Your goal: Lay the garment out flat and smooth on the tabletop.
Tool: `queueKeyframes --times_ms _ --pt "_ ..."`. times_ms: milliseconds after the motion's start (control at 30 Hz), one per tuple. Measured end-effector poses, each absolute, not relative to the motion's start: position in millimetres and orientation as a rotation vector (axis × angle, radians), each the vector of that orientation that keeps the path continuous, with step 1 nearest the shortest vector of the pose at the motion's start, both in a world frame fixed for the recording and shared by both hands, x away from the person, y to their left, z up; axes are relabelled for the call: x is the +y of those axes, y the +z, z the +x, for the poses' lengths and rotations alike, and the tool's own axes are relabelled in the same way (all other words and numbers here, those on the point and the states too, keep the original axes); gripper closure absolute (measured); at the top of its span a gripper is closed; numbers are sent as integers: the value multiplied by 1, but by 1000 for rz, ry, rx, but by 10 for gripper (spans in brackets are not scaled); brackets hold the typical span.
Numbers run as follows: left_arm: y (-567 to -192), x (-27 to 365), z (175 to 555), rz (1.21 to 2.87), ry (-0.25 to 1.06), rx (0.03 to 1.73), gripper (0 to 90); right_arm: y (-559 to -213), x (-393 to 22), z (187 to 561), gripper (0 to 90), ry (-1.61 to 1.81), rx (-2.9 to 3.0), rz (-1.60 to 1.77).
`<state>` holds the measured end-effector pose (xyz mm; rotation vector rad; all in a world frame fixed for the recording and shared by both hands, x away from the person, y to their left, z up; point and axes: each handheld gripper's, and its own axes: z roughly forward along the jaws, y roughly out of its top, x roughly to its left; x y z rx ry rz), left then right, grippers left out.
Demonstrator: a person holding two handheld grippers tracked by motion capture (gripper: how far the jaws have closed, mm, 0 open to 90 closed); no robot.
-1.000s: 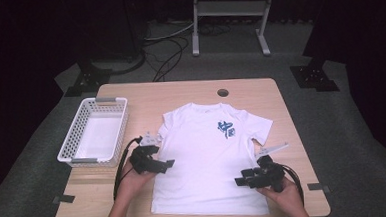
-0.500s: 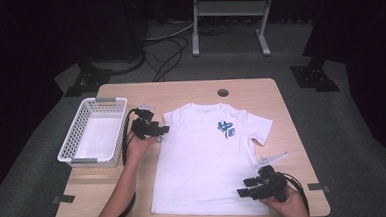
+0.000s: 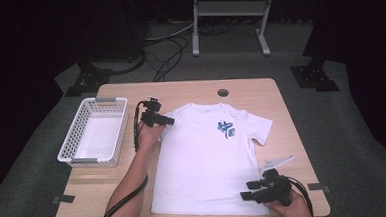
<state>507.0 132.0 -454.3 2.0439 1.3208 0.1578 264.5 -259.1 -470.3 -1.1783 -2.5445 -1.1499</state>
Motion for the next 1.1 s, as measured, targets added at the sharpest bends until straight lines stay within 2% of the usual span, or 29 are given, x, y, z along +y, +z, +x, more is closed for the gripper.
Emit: queueKeyframes --times_ms 267,367,500,600,733,867,967,1100 --pt "-459 134 509 2030 180 1372 857 -471 -261 261 423 -1157 -2541 -1172" --pt "-458 132 507 2020 196 1364 880 -471 -262 260 422 -1166 -2541 -1173" --pt "-449 124 497 1989 247 1314 879 -472 -262 260 422 -1171 -2537 -1174" --pt "-437 105 480 2005 275 1204 879 -472 -262 259 422 -1171 -2541 -1170" --pt "-438 51 439 2204 160 917 874 -472 -263 259 423 -1178 -2534 -1176" --pt "-441 30 417 2227 6 802 721 -473 -265 260 428 -1192 -2508 -1179" --pt "-434 36 420 2206 19 820 635 -472 -263 259 419 -1185 -2522 -1185" --pt "-424 52 432 2155 66 879 594 -473 -262 259 416 -1191 -2521 -1191"
